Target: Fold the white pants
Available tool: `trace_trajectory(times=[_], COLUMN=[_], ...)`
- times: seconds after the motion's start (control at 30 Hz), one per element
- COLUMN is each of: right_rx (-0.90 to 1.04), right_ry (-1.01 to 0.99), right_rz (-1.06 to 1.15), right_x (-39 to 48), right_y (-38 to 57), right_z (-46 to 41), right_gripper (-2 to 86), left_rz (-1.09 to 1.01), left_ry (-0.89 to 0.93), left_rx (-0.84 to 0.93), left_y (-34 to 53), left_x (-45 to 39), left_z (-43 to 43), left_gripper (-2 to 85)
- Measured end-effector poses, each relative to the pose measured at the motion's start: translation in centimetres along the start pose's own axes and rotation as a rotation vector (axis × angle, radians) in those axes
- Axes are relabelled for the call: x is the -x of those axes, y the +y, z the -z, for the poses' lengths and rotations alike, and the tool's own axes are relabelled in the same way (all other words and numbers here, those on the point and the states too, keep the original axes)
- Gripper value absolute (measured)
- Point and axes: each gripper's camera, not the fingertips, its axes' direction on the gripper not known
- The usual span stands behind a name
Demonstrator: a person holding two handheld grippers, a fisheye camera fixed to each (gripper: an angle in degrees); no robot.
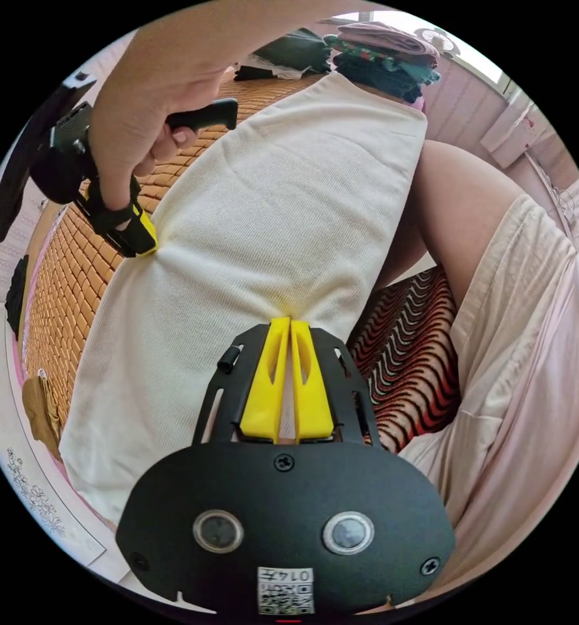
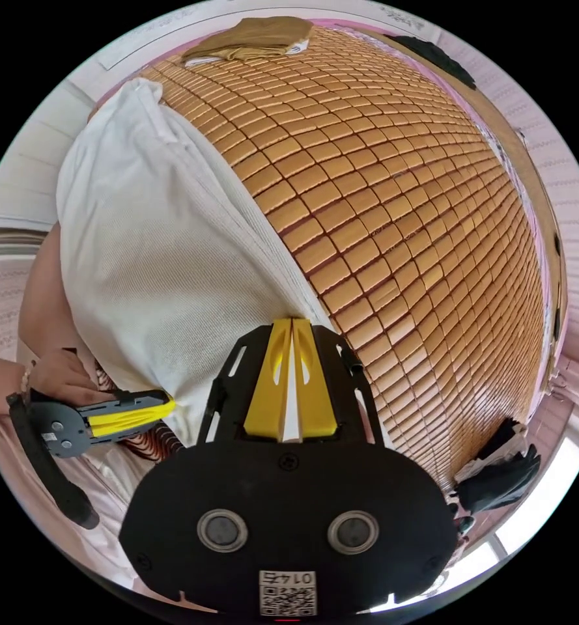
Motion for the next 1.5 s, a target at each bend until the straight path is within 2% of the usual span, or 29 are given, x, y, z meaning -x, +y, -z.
trace_trajectory(times=[0.07,0.17,0.23,0.3,0.37,0.4,0.43,0.53,0.6,0.67,0.77,0.83,0.97,1.17,1.23,1.3,1.4,1.5], right_rx=[-0.050,-0.315,-0.552,-0.656,-0.758,-0.827,-0.859,-0.855,-0.826,-0.796,-0.784,-0.834,-0.981,-1.273,-1.407,-1.462,-1.431,-1.329], right_ry=[-0.093,-0.308,-0.389,-0.395,-0.408,-0.413,-0.381,-0.230,-0.214,-0.309,-0.525,-0.706,-0.797,-0.780,-0.698,-0.606,-0.434,-0.352], right_rz=[-0.087,-0.245,-0.425,-0.624,-0.875,-1.028,-1.182,-1.464,-1.553,-1.641,-1.630,-1.545,-1.507,-1.349,-1.281,-1.223,-1.078,-0.830], right_x=[-2.7,-7.6,-11.3,-13.9,-16.5,-17.6,-18.2,-18.3,-18.7,-19.6,-21.3,-22.2,-21.9,-21.4,-21.6,-21.8,-21.6,-19.4], right_y=[1.7,8.9,19.1,28.3,38.5,45.1,51.0,61.9,66.1,68.6,69.8,70.0,71.3,74.0,75.6,76.3,74.3,67.0], right_z=[0.9,3.8,6.8,7.9,8.2,8.1,7.8,6.4,4.5,1.7,-1.8,-2.6,-1.2,4.9,8.9,12.6,19.8,25.9], right_gripper=[-0.3,0.0,0.7,1.7,5.8,12.4,16.3,18.3,19.9,21.5,18.3,8.9,5.2,3.7,3.7,3.8,4.2,4.7], left_rz=[-0.007,0.004,0.031,0.085,0.154,0.207,0.231,0.374,0.477,0.547,0.677,0.740,0.869,0.895,0.844,0.788,0.734,0.650], left_ry=[0.006,0.047,0.067,0.071,0.073,0.084,0.091,0.063,0.010,-0.030,-0.090,-0.123,-0.100,-0.111,-0.100,-0.011,0.114,0.231], left_rx=[0.001,0.001,-0.002,0.001,-0.017,-0.036,-0.045,-0.063,-0.069,-0.057,-0.016,0.011,0.083,0.093,0.083,0.018,-0.072,-0.131], left_y=[-0.2,-0.3,-0.2,0.6,1.6,2.4,2.8,4.7,6.3,7.6,9.9,11.2,13.4,13.1,12.4,11.0,7.8,4.3], left_x=[-0.1,0.3,0.6,1.2,2.0,2.6,3.0,5.2,7.0,8.3,10.1,10.8,12.6,13.3,12.9,12.3,10.4,8.6], left_z=[-0.1,0.3,0.8,1.3,1.9,2.4,2.6,3.8,4.4,4.5,4.5,4.6,3.0,1.3,1.2,1.1,0.2,-0.6], left_gripper=[-0.9,-0.9,-0.9,-0.9,-0.8,-0.8,-0.8,-0.8,-0.7,-0.7,-0.6,-0.5,-0.3,-0.9,-1.0,-1.0,-0.9,-0.7])
